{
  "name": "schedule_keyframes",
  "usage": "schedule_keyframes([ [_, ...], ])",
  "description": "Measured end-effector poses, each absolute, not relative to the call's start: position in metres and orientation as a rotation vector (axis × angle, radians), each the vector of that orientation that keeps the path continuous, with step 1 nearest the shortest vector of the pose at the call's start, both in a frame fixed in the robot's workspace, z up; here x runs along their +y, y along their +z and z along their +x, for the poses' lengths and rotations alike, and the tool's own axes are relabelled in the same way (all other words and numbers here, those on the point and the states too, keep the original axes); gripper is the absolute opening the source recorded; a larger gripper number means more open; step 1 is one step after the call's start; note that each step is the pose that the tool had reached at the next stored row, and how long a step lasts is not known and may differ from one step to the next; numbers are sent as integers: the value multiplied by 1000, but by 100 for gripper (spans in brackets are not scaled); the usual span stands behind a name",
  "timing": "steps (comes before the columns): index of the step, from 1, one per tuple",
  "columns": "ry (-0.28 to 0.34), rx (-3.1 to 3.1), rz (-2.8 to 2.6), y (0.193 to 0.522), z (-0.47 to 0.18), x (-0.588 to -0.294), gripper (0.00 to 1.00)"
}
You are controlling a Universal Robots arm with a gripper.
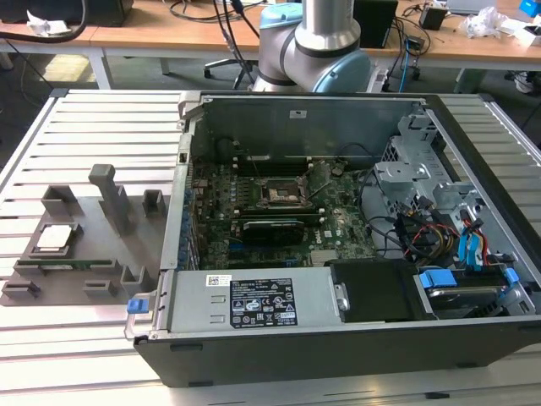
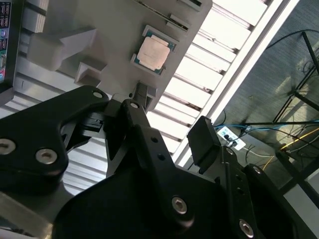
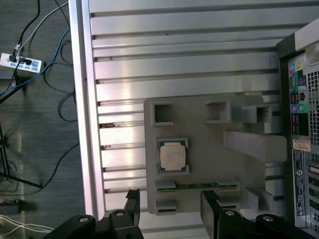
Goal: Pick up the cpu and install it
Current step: 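Pick up the cpu and move it towards the insertion slot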
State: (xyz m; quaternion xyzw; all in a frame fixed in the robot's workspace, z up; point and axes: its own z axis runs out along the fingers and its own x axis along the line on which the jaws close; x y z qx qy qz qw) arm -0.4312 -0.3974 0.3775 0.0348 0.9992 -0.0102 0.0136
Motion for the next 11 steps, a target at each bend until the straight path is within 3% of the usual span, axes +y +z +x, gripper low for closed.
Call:
schedule_keyframes([
  [11,-32,3112,108,371,-431,-397,60],
])
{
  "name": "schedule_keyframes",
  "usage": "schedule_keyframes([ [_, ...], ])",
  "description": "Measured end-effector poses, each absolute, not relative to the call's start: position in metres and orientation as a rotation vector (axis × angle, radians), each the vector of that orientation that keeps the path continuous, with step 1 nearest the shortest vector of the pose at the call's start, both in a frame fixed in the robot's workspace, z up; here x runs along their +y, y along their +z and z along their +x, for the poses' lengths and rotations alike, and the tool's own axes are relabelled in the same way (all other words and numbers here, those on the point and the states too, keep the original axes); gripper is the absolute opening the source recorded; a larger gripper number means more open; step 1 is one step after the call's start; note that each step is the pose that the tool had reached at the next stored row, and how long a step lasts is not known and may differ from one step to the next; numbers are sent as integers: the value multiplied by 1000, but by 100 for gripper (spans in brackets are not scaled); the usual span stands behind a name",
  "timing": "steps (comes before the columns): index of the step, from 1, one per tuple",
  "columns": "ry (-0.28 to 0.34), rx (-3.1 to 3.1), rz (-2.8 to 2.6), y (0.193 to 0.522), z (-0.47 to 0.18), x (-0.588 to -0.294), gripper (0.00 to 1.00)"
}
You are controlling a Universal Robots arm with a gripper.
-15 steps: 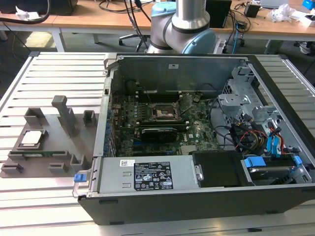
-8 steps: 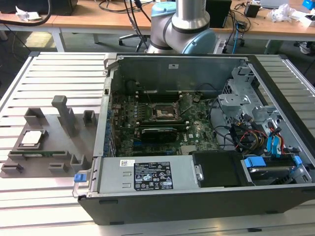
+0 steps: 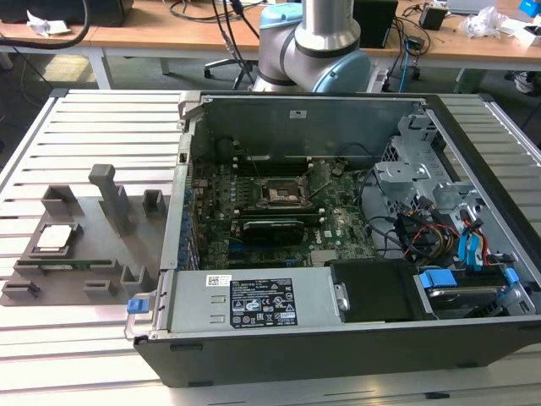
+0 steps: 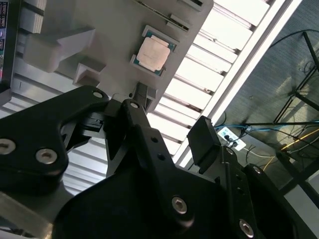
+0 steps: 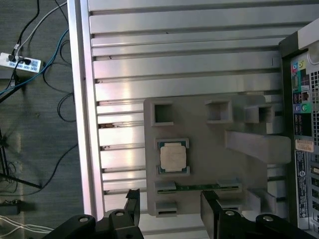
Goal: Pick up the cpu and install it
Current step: 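Pick up the cpu and move it towards the insertion slot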
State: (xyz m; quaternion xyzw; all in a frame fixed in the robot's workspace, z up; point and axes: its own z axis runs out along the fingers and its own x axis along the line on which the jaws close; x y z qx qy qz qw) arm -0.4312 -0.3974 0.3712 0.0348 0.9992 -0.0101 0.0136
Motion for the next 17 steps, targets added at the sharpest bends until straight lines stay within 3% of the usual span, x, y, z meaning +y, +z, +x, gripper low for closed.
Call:
schedule_keyframes([
  [17,-32,3112,108,363,-431,-397,60],
])
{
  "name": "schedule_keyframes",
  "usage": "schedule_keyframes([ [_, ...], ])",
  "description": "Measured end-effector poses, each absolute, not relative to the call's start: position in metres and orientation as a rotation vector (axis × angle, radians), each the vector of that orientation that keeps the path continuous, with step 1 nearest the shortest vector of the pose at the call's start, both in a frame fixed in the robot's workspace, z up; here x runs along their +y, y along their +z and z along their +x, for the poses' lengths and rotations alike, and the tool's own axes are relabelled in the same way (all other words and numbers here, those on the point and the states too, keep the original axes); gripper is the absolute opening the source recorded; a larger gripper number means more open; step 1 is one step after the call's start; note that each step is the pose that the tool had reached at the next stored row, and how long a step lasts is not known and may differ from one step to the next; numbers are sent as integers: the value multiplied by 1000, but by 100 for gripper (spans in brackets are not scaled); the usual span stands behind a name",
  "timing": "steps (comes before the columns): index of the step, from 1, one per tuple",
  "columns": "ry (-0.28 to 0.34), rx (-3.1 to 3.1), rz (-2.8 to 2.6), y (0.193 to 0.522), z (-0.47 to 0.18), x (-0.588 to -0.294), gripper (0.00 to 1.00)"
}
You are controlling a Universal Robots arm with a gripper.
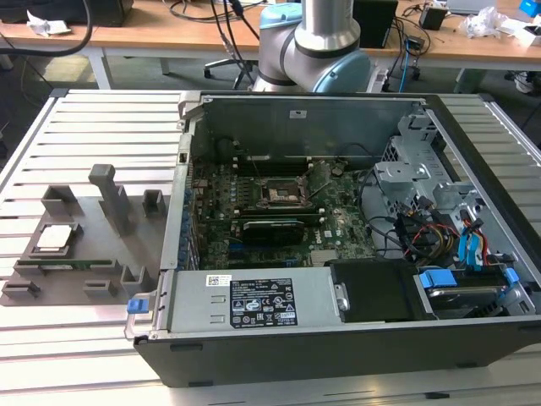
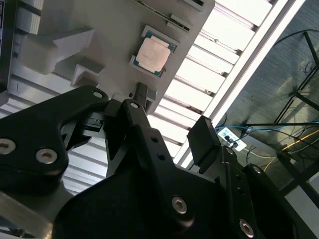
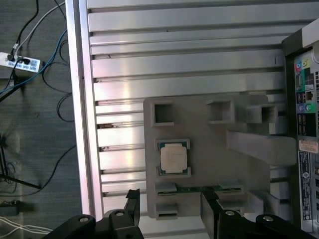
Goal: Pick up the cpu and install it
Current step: 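Pick up the cpu and move it towards the insertion slot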
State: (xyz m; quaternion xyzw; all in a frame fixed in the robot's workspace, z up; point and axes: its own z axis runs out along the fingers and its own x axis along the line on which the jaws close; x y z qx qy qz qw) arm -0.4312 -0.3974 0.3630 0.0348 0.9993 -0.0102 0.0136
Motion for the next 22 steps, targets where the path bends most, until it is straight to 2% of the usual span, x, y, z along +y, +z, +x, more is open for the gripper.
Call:
schedule_keyframes([
  [22,-32,3112,108,350,-431,-397,60],
])
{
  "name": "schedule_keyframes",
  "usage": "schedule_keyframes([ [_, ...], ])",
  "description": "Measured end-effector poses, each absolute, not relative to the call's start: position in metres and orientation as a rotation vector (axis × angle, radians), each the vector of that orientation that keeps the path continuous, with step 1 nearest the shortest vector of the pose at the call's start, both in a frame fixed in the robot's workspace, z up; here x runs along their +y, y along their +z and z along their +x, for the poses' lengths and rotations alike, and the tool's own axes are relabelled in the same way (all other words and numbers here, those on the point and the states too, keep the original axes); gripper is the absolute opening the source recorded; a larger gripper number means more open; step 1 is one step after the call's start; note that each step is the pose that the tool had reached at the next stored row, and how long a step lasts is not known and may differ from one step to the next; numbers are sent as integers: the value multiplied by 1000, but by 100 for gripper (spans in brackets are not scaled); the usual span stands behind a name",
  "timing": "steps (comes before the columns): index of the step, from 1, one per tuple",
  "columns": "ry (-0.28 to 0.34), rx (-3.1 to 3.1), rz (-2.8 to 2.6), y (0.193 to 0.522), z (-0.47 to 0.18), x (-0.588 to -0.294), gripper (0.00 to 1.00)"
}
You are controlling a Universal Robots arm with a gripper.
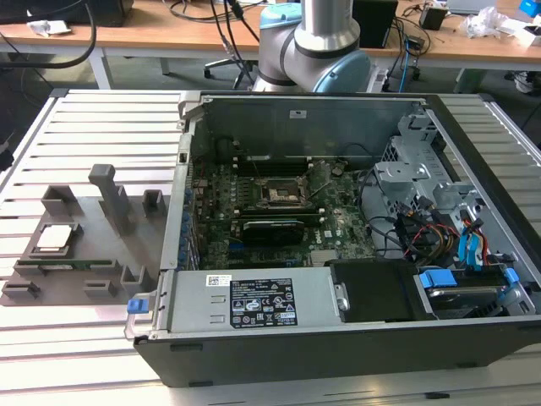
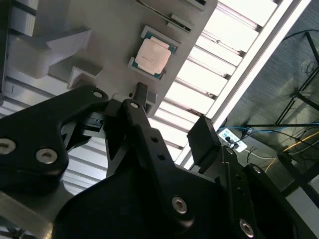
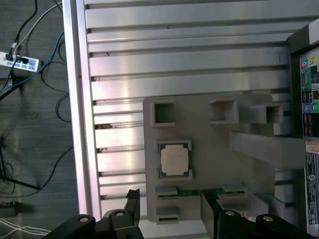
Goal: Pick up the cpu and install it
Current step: 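Pick up the cpu and move it towards the insertion slot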
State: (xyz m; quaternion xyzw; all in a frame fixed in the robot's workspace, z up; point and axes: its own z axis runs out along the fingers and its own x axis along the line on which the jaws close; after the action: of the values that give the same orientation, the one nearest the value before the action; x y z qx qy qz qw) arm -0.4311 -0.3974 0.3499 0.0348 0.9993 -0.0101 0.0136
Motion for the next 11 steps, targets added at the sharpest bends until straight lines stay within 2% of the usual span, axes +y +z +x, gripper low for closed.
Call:
schedule_keyframes([
  [11,-32,3112,108,344,-431,-397,60],
])
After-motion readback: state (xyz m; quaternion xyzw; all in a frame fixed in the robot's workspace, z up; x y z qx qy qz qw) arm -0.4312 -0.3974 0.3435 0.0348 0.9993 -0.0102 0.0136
